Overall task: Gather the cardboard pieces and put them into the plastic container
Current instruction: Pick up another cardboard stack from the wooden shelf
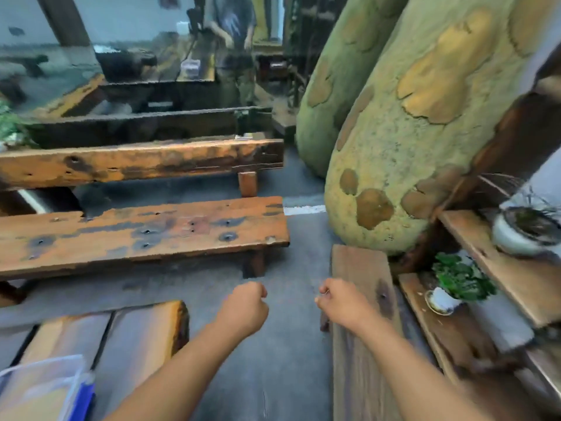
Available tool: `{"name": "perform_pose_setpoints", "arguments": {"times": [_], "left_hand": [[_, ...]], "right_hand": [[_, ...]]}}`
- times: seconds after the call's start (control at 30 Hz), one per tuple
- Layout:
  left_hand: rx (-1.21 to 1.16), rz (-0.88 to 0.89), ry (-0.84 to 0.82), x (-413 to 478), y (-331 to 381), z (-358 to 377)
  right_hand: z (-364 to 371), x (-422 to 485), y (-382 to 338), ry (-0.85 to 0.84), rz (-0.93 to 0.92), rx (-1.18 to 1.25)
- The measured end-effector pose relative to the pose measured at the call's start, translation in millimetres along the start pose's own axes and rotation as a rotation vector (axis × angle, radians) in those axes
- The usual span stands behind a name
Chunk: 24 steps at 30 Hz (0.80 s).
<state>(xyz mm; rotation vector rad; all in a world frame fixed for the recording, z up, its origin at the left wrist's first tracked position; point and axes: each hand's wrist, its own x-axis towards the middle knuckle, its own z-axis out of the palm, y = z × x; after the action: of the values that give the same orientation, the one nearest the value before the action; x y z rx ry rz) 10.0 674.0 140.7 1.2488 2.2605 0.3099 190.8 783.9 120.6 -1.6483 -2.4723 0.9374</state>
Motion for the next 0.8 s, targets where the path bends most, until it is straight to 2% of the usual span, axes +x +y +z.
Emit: {"name": "perform_pose_setpoints", "arguments": {"times": [0.37, 0.5, 0.8], "left_hand": [[0.246, 0.565, -0.264, 44.2, 278.6, 94.4], [0.319, 0.795, -0.358, 46.8, 353.5, 121.6], [0.295, 1.15, -0.564, 40.5, 504.7, 168.1]], "right_hand": [[-127.1, -64.5, 220.3, 0.334, 0.474, 0.333], [-153.4, -97.0, 265.6, 0.459, 0.638, 0.429], [-224.8, -149.6, 312.0, 0.734, 0.916, 0.474]]}}
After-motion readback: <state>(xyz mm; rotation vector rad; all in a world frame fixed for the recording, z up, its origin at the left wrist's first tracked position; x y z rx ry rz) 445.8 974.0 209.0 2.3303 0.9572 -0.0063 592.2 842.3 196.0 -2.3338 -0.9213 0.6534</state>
